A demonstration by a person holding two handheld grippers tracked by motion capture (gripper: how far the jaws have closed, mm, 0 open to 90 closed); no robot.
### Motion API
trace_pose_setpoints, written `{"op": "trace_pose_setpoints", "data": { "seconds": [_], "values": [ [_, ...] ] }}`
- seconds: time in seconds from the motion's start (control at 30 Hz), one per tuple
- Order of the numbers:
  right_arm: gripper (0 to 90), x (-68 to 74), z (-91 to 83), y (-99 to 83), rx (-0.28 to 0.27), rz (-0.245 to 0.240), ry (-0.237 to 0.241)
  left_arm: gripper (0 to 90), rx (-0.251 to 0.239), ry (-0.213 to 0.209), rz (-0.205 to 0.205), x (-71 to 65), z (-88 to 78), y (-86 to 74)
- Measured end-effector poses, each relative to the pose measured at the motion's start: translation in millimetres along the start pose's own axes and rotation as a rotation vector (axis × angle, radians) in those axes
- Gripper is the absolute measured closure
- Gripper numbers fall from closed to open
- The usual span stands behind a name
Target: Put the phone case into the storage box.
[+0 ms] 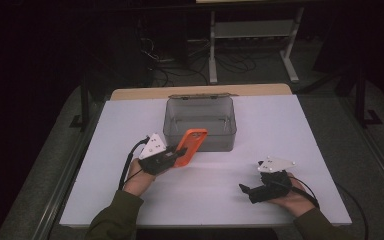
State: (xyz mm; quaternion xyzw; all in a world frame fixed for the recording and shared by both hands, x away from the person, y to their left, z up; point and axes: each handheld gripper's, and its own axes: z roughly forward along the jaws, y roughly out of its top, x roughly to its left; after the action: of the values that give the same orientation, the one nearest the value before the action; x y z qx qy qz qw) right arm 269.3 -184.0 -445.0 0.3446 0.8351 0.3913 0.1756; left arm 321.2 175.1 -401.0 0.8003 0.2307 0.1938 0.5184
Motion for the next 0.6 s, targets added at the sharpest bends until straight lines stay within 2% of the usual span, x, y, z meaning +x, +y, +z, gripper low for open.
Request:
{"op": "trace_pose_setpoints", "data": {
  "seconds": [0.4,0.6],
  "values": [
    [0.0,-0.5,-1.6,-0.2,-0.007,0.003,-0.005,79.1,-0.007,-0.022,-0.030,7.7,-7.5,11.5],
    [0.0,-0.8,-1.7,-0.3,-0.008,0.005,-0.005,79.1,-0.005,-0.032,-0.024,9.8,-9.0,24.2]
  ]
}}
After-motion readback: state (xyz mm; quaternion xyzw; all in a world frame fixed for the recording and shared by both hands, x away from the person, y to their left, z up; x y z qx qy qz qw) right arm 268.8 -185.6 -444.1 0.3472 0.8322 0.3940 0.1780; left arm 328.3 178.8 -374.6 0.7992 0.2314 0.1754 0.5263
